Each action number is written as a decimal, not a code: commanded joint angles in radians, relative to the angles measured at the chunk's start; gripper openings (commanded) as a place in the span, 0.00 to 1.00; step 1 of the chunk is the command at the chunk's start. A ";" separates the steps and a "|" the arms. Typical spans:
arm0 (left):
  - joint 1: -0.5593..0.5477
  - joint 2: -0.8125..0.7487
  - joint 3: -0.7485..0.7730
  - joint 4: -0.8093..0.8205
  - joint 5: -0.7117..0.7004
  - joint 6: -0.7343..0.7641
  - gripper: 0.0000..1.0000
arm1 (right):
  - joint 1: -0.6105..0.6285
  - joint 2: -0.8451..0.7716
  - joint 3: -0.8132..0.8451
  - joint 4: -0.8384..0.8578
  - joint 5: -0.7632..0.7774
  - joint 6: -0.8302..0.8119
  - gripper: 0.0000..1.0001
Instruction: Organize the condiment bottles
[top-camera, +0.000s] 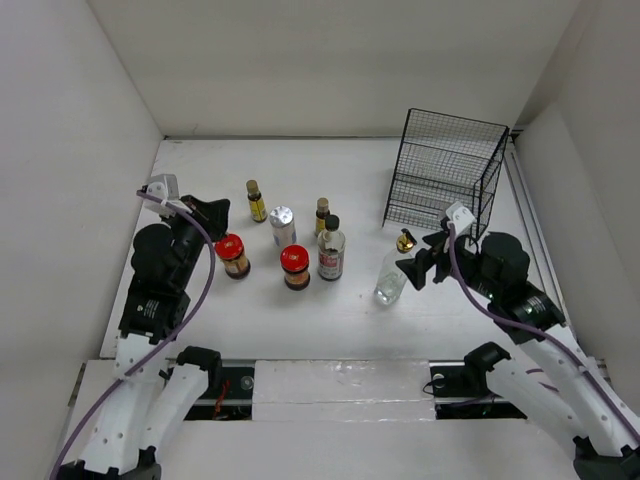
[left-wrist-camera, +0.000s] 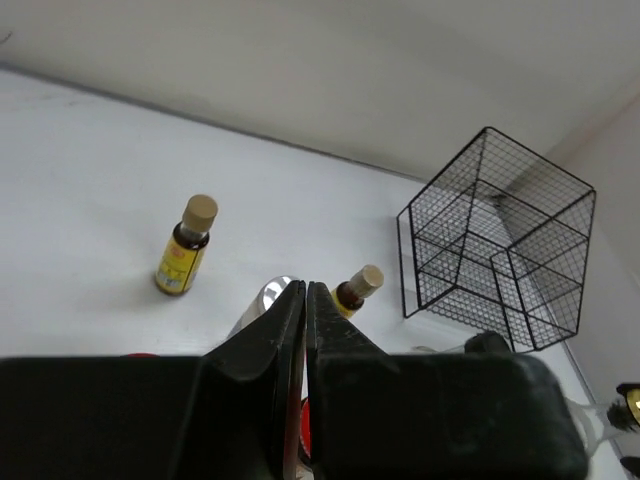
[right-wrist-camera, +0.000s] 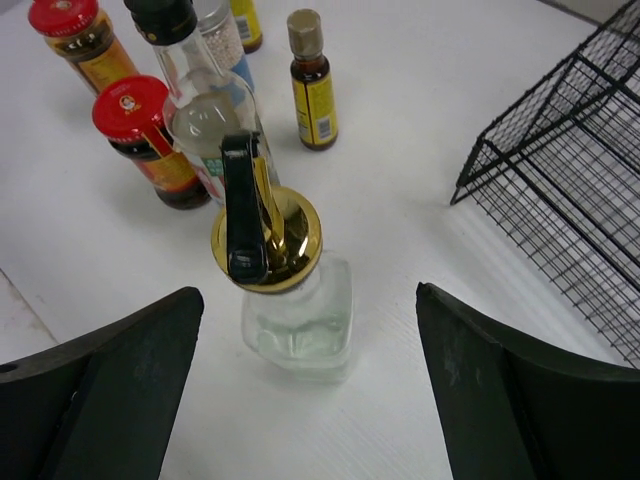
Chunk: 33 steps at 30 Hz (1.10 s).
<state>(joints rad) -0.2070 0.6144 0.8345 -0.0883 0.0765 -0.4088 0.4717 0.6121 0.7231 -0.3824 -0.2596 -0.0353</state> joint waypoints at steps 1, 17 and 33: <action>-0.019 0.044 0.052 -0.024 -0.136 -0.092 0.00 | 0.025 0.024 -0.017 0.189 -0.042 0.025 0.93; -0.052 -0.094 0.031 0.096 0.105 0.053 0.17 | 0.062 0.132 -0.103 0.436 0.028 0.044 0.52; -0.052 -0.064 0.029 0.079 0.121 0.079 0.28 | 0.071 0.236 0.341 0.504 0.086 0.064 0.00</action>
<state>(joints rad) -0.2546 0.5636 0.8406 -0.0448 0.1623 -0.3607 0.5327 0.8402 0.8925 -0.0753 -0.1970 0.0166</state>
